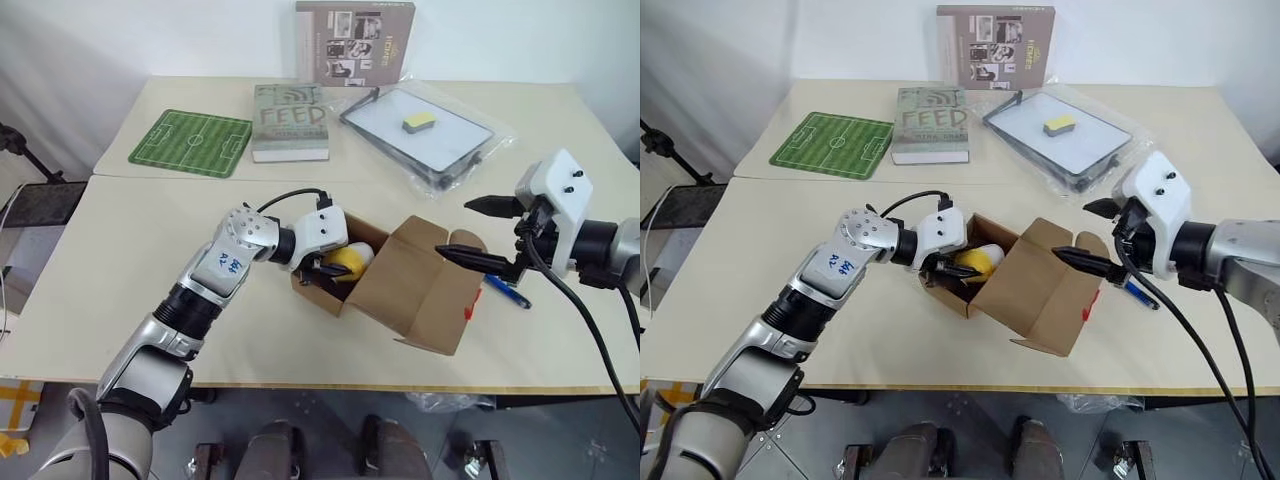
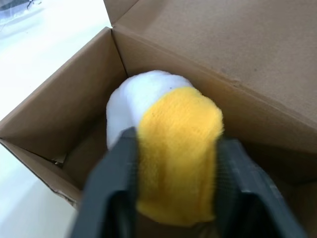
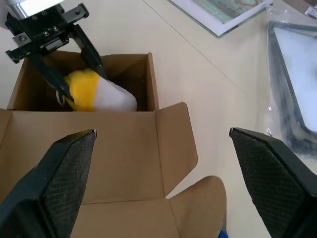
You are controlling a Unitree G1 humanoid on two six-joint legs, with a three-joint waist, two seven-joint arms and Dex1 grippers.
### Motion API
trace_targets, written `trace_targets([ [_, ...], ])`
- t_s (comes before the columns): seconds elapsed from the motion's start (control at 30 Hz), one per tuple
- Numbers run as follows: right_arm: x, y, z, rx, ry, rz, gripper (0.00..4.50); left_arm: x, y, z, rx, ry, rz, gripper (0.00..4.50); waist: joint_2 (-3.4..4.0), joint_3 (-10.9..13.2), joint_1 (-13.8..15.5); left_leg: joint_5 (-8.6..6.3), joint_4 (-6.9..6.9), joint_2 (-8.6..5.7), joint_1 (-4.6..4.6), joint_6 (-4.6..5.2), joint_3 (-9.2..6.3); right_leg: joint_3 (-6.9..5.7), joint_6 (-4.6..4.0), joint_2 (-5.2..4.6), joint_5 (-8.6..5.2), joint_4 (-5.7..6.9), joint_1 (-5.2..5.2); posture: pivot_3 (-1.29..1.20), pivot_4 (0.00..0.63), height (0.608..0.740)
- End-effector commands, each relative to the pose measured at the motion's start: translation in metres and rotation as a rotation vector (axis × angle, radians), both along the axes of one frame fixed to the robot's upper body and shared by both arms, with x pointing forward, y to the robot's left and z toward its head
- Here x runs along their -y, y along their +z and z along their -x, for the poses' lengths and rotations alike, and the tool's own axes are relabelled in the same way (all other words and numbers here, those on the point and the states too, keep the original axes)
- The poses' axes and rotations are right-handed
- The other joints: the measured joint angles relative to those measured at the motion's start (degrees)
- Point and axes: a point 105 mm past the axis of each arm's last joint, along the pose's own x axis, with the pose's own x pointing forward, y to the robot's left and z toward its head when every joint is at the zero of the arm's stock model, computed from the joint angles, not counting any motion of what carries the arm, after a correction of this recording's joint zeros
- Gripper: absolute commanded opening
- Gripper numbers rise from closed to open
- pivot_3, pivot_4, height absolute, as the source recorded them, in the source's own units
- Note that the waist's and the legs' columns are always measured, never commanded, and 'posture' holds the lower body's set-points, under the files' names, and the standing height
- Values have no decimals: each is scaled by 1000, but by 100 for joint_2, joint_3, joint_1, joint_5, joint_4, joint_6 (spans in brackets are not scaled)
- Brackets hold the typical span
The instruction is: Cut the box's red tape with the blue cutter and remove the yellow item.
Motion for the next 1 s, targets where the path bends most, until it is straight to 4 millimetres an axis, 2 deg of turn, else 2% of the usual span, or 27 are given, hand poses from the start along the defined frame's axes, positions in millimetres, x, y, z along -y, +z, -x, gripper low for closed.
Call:
trace_targets([
  [0.03,-3,13,8,72,37,8,4500,4,13,4,-2,-6,57,605,0,0,-3,0,0,0,0,0,0,0,0,0,0,0,0,0,150,740],
  [0.1,-4,14,8,78,49,3,4500,4,22,5,-6,8,104,164,0,0,-9,0,0,0,-1,0,0,0,0,0,0,0,-1,0,150,740],
  [0.17,-4,14,9,83,56,3,4500,5,33,6,-21,20,162,12,-1,1,-9,0,0,1,-2,0,-1,-1,0,0,0,0,-1,0,150,740],
  [0.47,-7,11,12,106,134,-17,4500,-7,79,13,-68,89,432,11,-2,1,-13,0,0,0,-2,0,-4,-1,0,0,0,1,0,0,150,740],
  [0.57,-5,11,10,116,145,-20,4500,-18,93,10,-89,148,532,11,-2,1,-25,0,0,0,-1,0,-4,0,1,0,0,2,0,0,150,740],
  [0.7,0,11,7,116,145,-19,4500,-45,112,6,-77,259,621,11,-2,1,-58,1,0,2,-1,-1,-5,-1,1,1,0,3,-1,0,150,740],
  [0.8,0,14,5,126,157,-25,4500,-83,100,1,-33,429,550,10,-2,1,-95,1,-3,2,2,-1,-5,-1,1,1,0,4,-2,0,150,740],
  [0.97,1,13,-3,124,176,-44,4500,-139,58,-1,-32,659,418,10,-2,2,-97,2,-15,4,17,-4,3,5,0,3,0,8,-1,0,150,740],
  [1.0,1,13,-4,121,183,-52,4500,-147,53,-1,-36,695,416,360,-7,4,-93,2,-15,4,16,-4,3,5,0,3,0,8,0,0,150,740],
])
